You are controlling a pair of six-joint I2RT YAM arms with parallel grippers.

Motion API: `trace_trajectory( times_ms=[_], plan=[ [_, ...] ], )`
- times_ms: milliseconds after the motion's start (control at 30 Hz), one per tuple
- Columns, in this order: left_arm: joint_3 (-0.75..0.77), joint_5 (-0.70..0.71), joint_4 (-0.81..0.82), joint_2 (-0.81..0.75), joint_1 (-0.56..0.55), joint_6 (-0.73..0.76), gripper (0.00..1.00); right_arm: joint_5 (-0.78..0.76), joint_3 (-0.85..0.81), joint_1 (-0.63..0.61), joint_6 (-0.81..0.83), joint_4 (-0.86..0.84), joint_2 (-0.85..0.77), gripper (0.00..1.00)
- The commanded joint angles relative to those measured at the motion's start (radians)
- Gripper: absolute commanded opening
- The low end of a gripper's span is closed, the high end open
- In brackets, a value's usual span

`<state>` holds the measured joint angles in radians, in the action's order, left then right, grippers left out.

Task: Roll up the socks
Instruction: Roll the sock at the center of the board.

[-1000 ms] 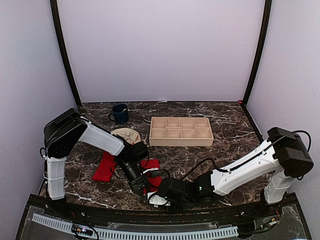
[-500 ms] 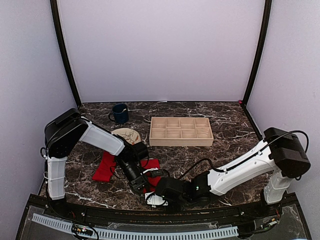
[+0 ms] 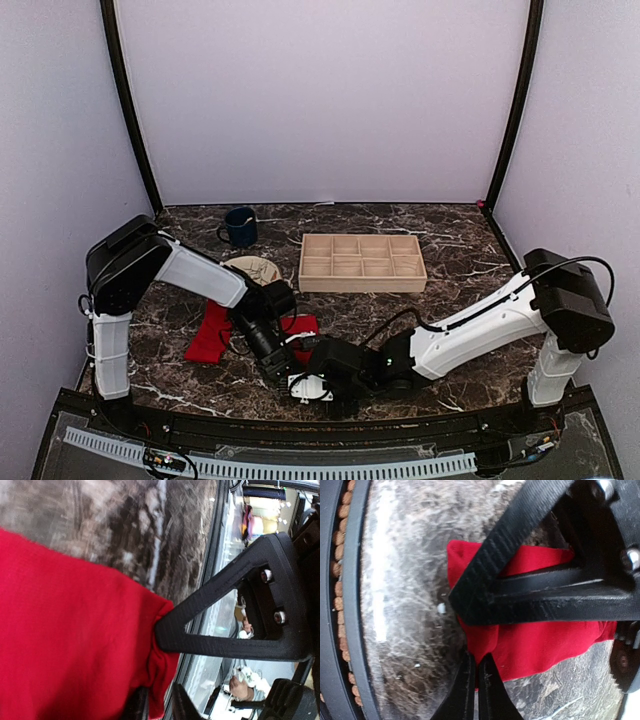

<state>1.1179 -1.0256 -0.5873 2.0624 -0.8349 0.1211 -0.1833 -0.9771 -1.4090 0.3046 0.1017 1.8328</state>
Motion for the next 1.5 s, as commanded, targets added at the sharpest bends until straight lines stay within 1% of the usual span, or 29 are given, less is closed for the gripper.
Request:
trace_trajectory(
  times_ms=[0, 67, 200, 267, 400, 633, 800, 1067, 1300, 1467],
  plan=[
    [-0.024, 0.116, 0.021, -0.064, 0.028, -0.032, 0.23, 0.064, -0.014, 0.035, -0.032, 0.058, 0.035, 0.03],
    [-0.033, 0.132, 0.029, -0.081, 0.036, -0.043, 0.27, 0.079, -0.021, 0.042, -0.038, 0.067, 0.039, 0.03],
    [-0.049, 0.162, 0.034, -0.108, 0.045, -0.062, 0.29, 0.112, -0.029, 0.057, -0.056, 0.076, 0.039, 0.02],
    [-0.059, 0.178, 0.036, -0.12, 0.05, -0.07, 0.33, 0.129, -0.031, 0.066, -0.067, 0.078, 0.038, 0.02],
    [-0.076, 0.201, 0.037, -0.141, 0.058, -0.079, 0.34, 0.16, -0.034, 0.086, -0.088, 0.083, 0.034, 0.01],
    [-0.101, 0.263, 0.084, -0.204, 0.087, -0.129, 0.35, 0.205, -0.052, 0.114, -0.119, 0.097, 0.038, 0.01],
    [-0.11, 0.278, 0.117, -0.254, 0.111, -0.16, 0.36, 0.248, -0.061, 0.136, -0.143, 0.108, 0.041, 0.01],
    [-0.139, 0.378, 0.163, -0.332, 0.127, -0.198, 0.36, 0.339, -0.096, 0.172, -0.189, 0.15, 0.06, 0.01],
    [-0.218, 0.516, 0.243, -0.452, 0.128, -0.253, 0.35, 0.45, -0.132, 0.21, -0.23, 0.192, 0.094, 0.0],
    [-0.289, 0.604, 0.303, -0.57, 0.126, -0.288, 0.34, 0.553, -0.152, 0.246, -0.261, 0.217, 0.114, 0.0]
  ],
)
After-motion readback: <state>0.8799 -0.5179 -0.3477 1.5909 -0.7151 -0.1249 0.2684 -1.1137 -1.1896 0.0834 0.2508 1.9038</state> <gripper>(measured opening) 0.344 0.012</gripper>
